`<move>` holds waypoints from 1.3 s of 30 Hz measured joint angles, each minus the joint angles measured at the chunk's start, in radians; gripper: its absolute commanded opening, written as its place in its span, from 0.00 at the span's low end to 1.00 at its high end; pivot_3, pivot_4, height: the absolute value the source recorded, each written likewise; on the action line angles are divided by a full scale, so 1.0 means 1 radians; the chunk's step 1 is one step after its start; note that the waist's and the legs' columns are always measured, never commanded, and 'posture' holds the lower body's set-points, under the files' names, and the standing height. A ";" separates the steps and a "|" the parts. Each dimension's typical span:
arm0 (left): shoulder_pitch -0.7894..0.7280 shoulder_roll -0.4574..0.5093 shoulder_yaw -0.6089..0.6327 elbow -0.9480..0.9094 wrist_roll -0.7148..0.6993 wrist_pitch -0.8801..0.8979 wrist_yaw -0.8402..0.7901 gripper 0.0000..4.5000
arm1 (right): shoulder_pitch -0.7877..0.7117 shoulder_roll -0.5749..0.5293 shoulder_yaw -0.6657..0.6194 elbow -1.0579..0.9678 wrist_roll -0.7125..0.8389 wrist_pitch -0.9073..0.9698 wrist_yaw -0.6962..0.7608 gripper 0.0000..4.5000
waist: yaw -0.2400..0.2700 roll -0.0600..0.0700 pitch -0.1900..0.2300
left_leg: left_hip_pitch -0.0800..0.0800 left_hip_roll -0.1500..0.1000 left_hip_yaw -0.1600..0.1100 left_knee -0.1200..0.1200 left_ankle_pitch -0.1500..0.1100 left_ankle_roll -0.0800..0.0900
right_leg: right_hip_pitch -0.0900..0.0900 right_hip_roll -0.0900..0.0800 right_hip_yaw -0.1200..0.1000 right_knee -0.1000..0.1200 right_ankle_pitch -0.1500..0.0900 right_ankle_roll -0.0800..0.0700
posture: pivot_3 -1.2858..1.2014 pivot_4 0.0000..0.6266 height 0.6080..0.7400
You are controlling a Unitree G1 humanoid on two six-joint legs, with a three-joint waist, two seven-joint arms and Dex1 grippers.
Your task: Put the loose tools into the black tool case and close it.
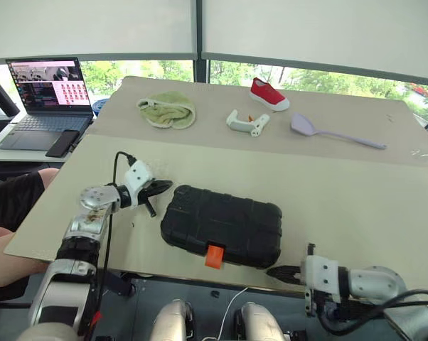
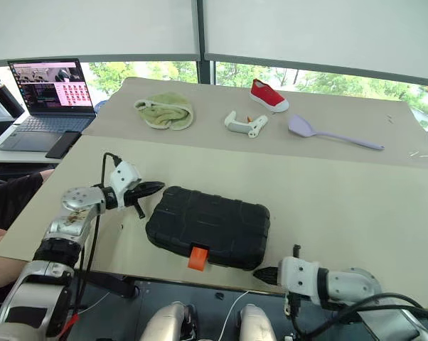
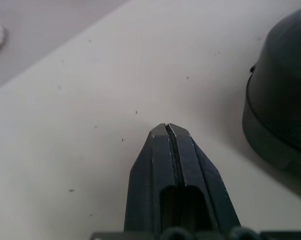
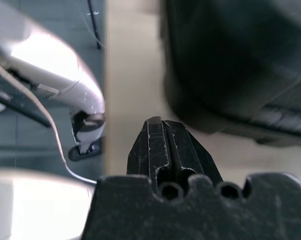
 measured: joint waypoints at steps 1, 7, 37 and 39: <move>-0.010 -0.006 -0.010 0.018 0.000 0.000 -0.019 0.00 | -0.021 0.009 0.005 -0.003 -0.004 0.024 0.009 0.02 | -0.003 0.000 0.000 | 0.000 0.001 0.000 0.000 0.000 0.000 | 0.000 0.000 0.000 0.000 0.001 -0.001 | 0.52 0.24 0.97; 0.031 0.000 0.009 -0.026 -0.042 0.091 -0.091 0.00 | -0.064 0.048 0.010 -0.005 -0.018 0.091 0.033 0.02 | -0.015 -0.001 0.000 | 0.001 0.003 0.000 0.000 0.000 -0.001 | -0.001 0.000 0.000 0.001 0.001 -0.003 | 0.52 0.24 0.97; 0.164 0.103 0.005 -0.729 -0.322 0.513 -0.228 0.00 | -0.089 0.126 -0.268 0.291 0.057 -0.108 0.106 0.02 | 0.024 0.003 0.002 | -0.001 -0.002 0.000 0.000 -0.005 -0.006 | 0.003 -0.005 -0.001 -0.003 0.001 0.002 | 0.52 0.24 0.97; 0.117 0.037 -0.082 -0.758 -0.316 0.572 -0.206 0.00 | -0.041 0.124 -0.282 0.232 0.103 -0.094 0.140 0.02 | 0.020 0.003 0.002 | 0.000 -0.003 0.000 0.000 -0.001 0.001 | 0.004 -0.003 0.001 -0.003 0.001 0.003 | 0.52 0.24 0.97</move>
